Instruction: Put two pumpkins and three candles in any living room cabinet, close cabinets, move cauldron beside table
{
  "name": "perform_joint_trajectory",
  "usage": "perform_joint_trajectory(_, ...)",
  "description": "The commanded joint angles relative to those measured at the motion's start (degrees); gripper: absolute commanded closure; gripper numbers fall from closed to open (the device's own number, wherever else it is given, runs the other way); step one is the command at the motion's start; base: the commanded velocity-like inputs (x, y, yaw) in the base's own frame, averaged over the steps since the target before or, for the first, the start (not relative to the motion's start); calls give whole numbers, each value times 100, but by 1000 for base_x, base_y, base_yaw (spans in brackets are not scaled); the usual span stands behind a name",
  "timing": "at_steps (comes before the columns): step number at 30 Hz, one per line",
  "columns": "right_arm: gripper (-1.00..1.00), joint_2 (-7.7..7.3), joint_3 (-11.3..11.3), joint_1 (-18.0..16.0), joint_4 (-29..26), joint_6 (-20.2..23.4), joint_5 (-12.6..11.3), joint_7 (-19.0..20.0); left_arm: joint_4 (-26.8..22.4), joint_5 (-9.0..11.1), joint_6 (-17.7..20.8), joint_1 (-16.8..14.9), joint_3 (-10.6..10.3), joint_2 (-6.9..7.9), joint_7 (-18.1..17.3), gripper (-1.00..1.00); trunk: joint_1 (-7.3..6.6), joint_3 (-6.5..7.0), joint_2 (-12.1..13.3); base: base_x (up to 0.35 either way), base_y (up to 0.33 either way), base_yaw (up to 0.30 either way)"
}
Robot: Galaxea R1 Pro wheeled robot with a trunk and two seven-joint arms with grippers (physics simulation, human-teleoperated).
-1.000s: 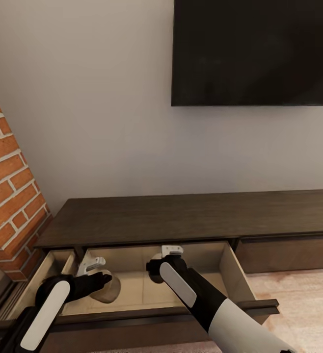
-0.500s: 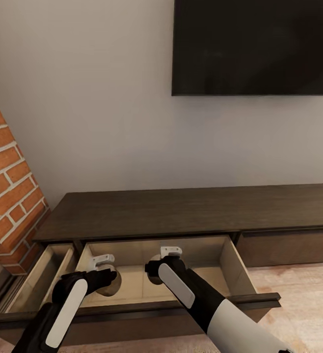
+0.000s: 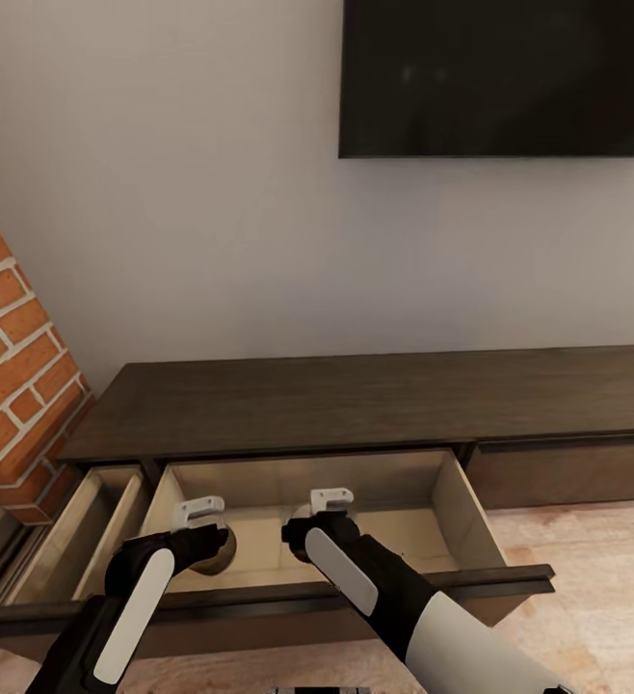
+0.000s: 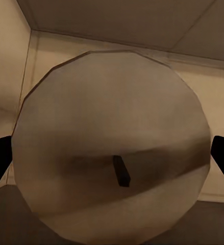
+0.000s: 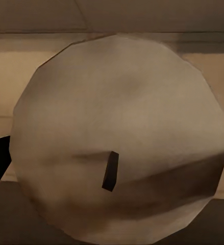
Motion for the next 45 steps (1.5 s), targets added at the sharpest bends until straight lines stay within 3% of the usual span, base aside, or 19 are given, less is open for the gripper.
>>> perform_joint_trajectory(1,100,0,39,-7,-6,-21,-30,-48,-7,62,-14,-4,-13,5,54,100,1,-28,-4,0,0,0)
perform_joint_trajectory(11,100,0,95,-7,-8,-184,-21,180,-39,67,-60,-4,-17,5,46,100,27,-249,-18,0,0,0)
perform_joint_trajectory(42,100,0,95,-7,-43,-193,-18,191,-53,127,-51,-4,3,14,-26,100,27,-249,-18,28,0,0)
perform_joint_trajectory(45,100,0,95,-7,-50,-193,-19,191,-53,128,-51,-4,8,14,-29,100,34,-316,-22,0,0,0)
